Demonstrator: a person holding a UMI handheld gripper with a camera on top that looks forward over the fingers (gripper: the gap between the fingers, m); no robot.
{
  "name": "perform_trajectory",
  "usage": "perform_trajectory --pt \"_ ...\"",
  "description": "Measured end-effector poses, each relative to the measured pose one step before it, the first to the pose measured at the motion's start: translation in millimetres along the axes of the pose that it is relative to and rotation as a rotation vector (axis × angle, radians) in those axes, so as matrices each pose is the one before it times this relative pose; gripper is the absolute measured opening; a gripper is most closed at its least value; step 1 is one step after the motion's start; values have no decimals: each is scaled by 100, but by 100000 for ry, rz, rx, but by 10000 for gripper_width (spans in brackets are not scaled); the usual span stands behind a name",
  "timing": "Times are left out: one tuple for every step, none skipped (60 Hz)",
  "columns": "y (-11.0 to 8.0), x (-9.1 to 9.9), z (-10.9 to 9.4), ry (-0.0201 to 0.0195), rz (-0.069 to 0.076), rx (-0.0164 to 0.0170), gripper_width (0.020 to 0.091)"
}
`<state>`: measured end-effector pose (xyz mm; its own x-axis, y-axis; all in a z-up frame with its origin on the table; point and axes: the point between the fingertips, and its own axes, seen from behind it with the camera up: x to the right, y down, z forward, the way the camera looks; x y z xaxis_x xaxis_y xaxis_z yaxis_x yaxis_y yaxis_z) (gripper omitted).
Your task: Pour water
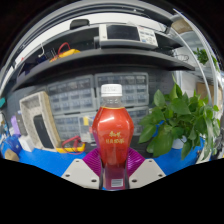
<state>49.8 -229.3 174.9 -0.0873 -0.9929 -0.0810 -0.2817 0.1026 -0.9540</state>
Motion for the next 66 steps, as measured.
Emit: perform_trajectory --pt "381 495 240 969 -788 -588 295" --pt "362 473 188 901 -792 -578 295" --pt "370 490 173 898 -888 -588 295" --pt "377 453 191 806 -1009 -588 294" --pt "357 443 167 732 -991 -594 293" --pt "527 593 292 396 -1107 220 293" --pt "368 351 193 642 -845 -444 294" --pt "312 325 171 614 -797 -285 295" --pt "317 262 175 495 -740 -251 295" --pt "335 277 189 495 -525 -374 294" --pt "480 308 397 388 -123 -76 294" --pt "453 212 172 408 -134 -653 294" --pt "403 163 174 145 -267 -442 295" --pt "384 130 173 25 -290 -308 295" --pt "438 158 152 40 -47 -383 295" --pt "466 140 117 76 218 -521 294" --pt "504 62 106 -57 251 -493 294" --pt "508 4 124 -307 134 -413 294" --pt "580 15 224 -407 92 44 294" --pt "615 -11 -11 -49 -153 -539 293" --pt "699 66 86 162 -301 -973 339" --pt "401 123 -144 236 -471 -38 322" --pt "-896 -45 -36 -170 574 4797 304" --pt "188 -1 -84 -37 809 448 305" --pt "474 68 -173 216 548 -982 312" --pt "-355 13 -63 18 533 2340 302" --pt "175 200 125 -132 87 -60 302" --pt "9 -106 -324 145 235 811 302" --pt "16 -1 -91 116 165 376 302" --pt "53 -8 -104 171 196 319 302" --pt "1 -2 -79 212 412 529 308" --pt "30 36 -89 277 436 341 309" --pt "-9 19 -79 257 502 494 309" --pt "6 165 162 -172 411 549 309" --pt "-31 -27 -128 92 379 433 309" --pt "-26 11 -106 55 233 396 376" --pt "-12 -5 -79 -170 139 373 341" --pt "-25 1 -62 -80 114 464 346" --pt "-5 0 -54 -98 85 305 358" --pt "-6 22 -29 -77 196 264 366" --pt "22 25 -24 -68 367 43 377" --pt "4 -3 -37 -63 281 -113 404" --pt "37 -3 -29 -74 45 -280 406" --pt "-6 52 106 45 -146 -366 419" --pt "42 14 -35 84 -549 -549 431" --pt "63 21 -63 149 -702 -696 443" --pt "113 21 -31 191 -607 -856 453" --pt "210 7 -50 199 -640 -1189 470" --pt "266 27 -57 288 -552 -1407 520" --pt "329 36 -70 308 -552 -1537 576" --pt "435 47 -73 -41 -621 -1344 590" --pt "307 -127 -85 392 -309 -1492 653" --pt "455 82 -69 399 -328 -1653 690" --pt "370 -30 -182 211 -174 -1460 691" --pt "300 -45 -243 121 -201 -1044 697" --pt "204 -52 -271 236 -252 -530 698" --pt "155 -40 -316 229 -134 -194 697" --pt "119 -62 -396 271 64 -47 694" --pt "107 -77 -431 201 83 50 694" --pt "145 -92 -488 128 89 -13 695" --pt "190 -68 -483 -142 36 -89 693" --pt "207 -135 -571 58 122 -338 694" --pt "257 -138 -561 -25 39 -431 695" --pt "243 -121 -564 -42 -113 -453 695" --pt "259 -108 -570 31 -250 -507 695" --pt "310 -47 -583 130 -253 -668 695"
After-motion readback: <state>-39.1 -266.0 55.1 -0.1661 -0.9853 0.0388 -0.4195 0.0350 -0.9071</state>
